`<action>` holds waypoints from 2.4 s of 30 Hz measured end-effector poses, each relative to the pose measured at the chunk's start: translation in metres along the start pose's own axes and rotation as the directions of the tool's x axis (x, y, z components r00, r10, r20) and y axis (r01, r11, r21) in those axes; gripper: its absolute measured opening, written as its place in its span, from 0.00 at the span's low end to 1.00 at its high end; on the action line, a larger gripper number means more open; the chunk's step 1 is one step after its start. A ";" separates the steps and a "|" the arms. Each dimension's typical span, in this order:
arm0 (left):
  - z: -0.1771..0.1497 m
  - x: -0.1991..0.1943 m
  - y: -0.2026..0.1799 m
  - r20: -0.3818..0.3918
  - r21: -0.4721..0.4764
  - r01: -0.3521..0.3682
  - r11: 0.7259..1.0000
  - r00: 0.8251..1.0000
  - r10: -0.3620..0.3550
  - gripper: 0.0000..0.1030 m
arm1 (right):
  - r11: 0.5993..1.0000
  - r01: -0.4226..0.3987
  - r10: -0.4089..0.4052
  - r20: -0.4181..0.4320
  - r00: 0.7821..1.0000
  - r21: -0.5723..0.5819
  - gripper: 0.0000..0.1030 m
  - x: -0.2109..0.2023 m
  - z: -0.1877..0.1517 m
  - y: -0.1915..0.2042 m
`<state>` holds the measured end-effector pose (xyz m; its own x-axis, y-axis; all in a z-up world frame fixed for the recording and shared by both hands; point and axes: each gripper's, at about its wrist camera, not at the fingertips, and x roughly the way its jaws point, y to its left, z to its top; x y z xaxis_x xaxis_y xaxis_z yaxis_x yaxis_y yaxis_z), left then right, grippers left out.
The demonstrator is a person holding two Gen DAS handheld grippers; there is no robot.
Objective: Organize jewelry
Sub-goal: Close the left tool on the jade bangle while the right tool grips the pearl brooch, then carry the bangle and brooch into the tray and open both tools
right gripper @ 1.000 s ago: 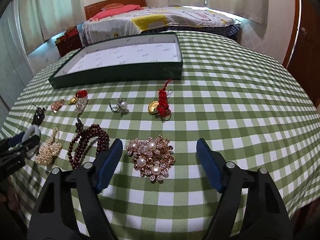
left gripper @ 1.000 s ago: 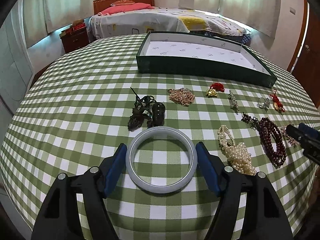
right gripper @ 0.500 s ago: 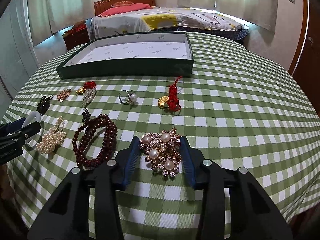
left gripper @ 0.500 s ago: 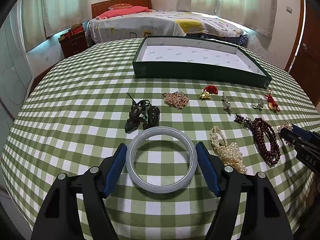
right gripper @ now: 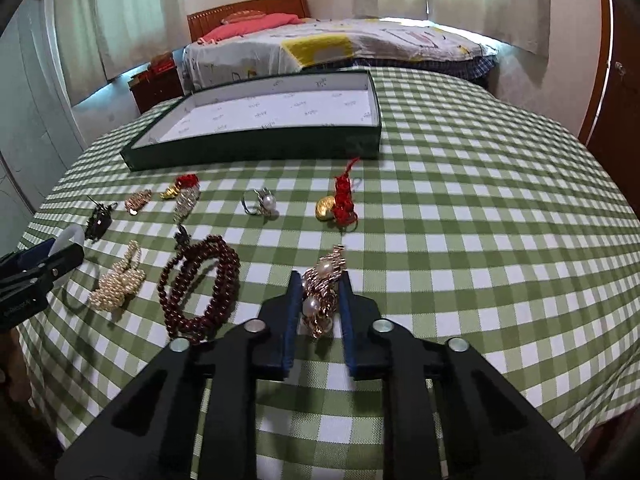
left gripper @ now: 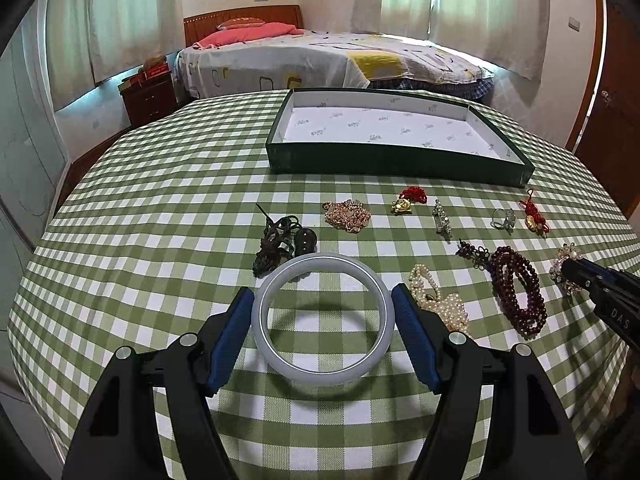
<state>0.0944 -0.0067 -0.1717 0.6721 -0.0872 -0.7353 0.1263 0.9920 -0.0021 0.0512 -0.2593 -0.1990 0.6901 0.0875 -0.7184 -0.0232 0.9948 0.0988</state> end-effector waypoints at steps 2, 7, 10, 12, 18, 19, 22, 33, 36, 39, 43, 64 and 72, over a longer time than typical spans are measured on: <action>0.000 -0.001 -0.001 0.002 0.002 0.001 1.000 1.000 -0.001 0.66 | 1.000 -0.004 0.004 0.001 1.000 0.004 0.17 0.000 -0.001 0.000; 0.000 -0.002 0.000 0.010 0.003 -0.003 1.000 1.000 0.003 0.66 | 1.000 -0.008 0.008 0.003 1.000 0.007 0.17 -0.002 -0.001 0.000; 0.002 -0.003 0.000 0.015 0.002 -0.002 1.000 1.000 0.002 0.66 | 1.000 -0.009 0.009 0.016 1.000 0.009 0.17 -0.007 0.001 0.000; 0.003 -0.005 0.000 0.020 0.002 -0.002 1.000 1.000 0.002 0.66 | 1.000 -0.009 0.009 0.022 1.000 0.007 0.17 -0.009 0.002 0.001; 0.009 -0.012 0.000 0.036 -0.010 0.008 1.000 0.999 -0.008 0.66 | 1.000 -0.023 0.022 0.051 0.998 0.009 0.17 -0.021 0.009 0.003; 0.010 -0.014 0.001 0.039 -0.016 0.013 1.000 0.999 -0.012 0.66 | 1.000 -0.026 0.025 0.066 0.998 0.006 0.17 -0.026 0.013 0.004; 0.020 -0.021 0.002 0.058 -0.030 0.026 0.999 0.998 -0.024 0.66 | 0.999 -0.032 0.032 0.098 0.995 0.000 0.17 -0.034 0.023 0.006; 0.086 -0.029 -0.002 0.175 -0.021 0.056 0.998 0.983 -0.051 0.66 | 0.998 -0.062 0.065 0.232 0.971 -0.017 0.17 -0.047 0.089 0.008; 0.108 -0.023 -0.004 0.205 -0.016 0.060 0.998 0.977 -0.055 0.66 | 0.997 -0.061 0.070 0.271 0.960 -0.040 0.17 -0.039 0.117 0.010; 0.134 -0.010 -0.008 0.233 -0.002 0.058 0.998 0.971 -0.056 0.66 | 0.996 -0.071 0.081 0.286 0.955 -0.046 0.17 -0.024 0.141 0.010; 0.162 0.013 -0.013 0.254 0.018 0.037 0.999 0.966 -0.040 0.66 | 0.997 -0.066 0.078 0.293 0.953 -0.051 0.17 0.005 0.172 0.010; 0.236 0.186 -0.009 -0.002 -0.040 0.022 0.999 1.000 -0.022 0.66 | 0.998 -0.063 0.063 0.031 0.998 0.003 0.17 0.183 0.248 -0.012; 0.232 0.214 -0.012 -0.125 -0.038 0.034 0.999 0.991 -0.038 0.67 | 0.997 -0.073 0.074 -0.094 0.993 0.015 0.17 0.208 0.246 -0.012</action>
<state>0.4060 -0.0589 -0.1716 0.5702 -0.1130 -0.8137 0.1216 0.9912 -0.0524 0.3730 -0.2656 -0.1803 0.6156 0.1656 -0.7704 -0.0627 0.9849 0.1616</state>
